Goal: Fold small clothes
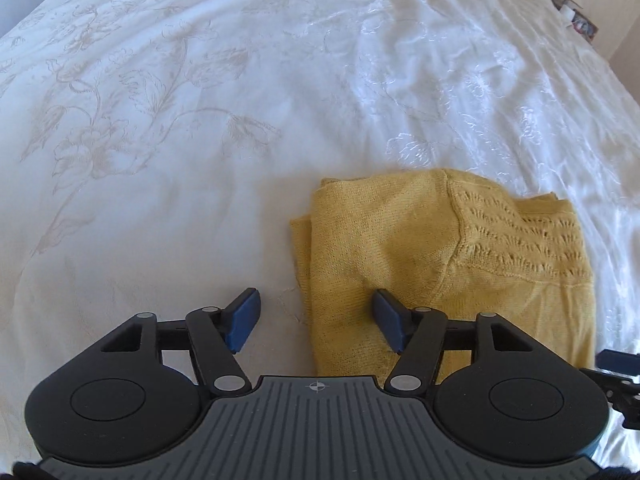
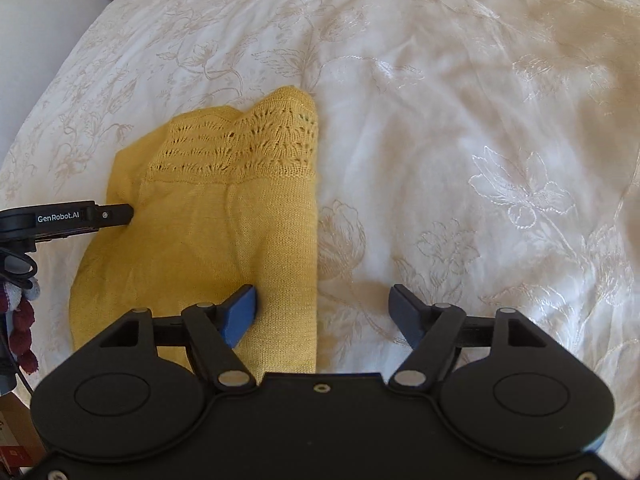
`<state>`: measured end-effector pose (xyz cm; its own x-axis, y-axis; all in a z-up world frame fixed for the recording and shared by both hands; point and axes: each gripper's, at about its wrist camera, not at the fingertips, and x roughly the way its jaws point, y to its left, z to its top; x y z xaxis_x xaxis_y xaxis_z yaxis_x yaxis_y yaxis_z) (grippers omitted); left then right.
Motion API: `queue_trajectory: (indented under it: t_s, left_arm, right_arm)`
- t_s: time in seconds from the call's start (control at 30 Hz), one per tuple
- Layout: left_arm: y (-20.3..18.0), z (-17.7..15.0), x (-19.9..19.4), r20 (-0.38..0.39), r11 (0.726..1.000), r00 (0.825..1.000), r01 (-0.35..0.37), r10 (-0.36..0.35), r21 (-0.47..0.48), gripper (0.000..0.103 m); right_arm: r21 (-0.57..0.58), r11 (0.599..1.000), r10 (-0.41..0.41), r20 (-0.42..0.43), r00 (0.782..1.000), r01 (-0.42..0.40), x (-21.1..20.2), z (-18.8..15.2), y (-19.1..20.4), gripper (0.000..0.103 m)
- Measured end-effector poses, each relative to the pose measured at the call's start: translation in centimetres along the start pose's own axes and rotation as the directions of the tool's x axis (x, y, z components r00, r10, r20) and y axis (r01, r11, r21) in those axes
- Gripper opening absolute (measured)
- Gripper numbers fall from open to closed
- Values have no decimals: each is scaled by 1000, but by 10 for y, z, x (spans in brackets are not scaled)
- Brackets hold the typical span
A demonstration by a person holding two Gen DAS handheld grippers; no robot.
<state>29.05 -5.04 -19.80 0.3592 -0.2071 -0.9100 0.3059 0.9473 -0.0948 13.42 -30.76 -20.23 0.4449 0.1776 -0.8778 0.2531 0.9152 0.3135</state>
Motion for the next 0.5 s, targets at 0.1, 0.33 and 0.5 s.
queue_trajectory:
  t_s: [0.1, 0.33, 0.5]
  left_arm:
    - [2, -3, -13, -1, 1000, 1000, 15, -15, 15, 64]
    - [3, -21, -50, 22, 999, 999, 36, -36, 16, 103]
    - [-6, -33, -81, 74, 1000, 997, 11, -12, 21, 103]
  right_arm:
    - [21, 1000, 2, 40, 999, -3, -13, -5, 3, 78]
    - [42, 999, -9, 160, 987, 2, -51, -22, 20, 103]
    - [3, 1000, 3, 186, 983, -4, -68, -30, 37, 103]
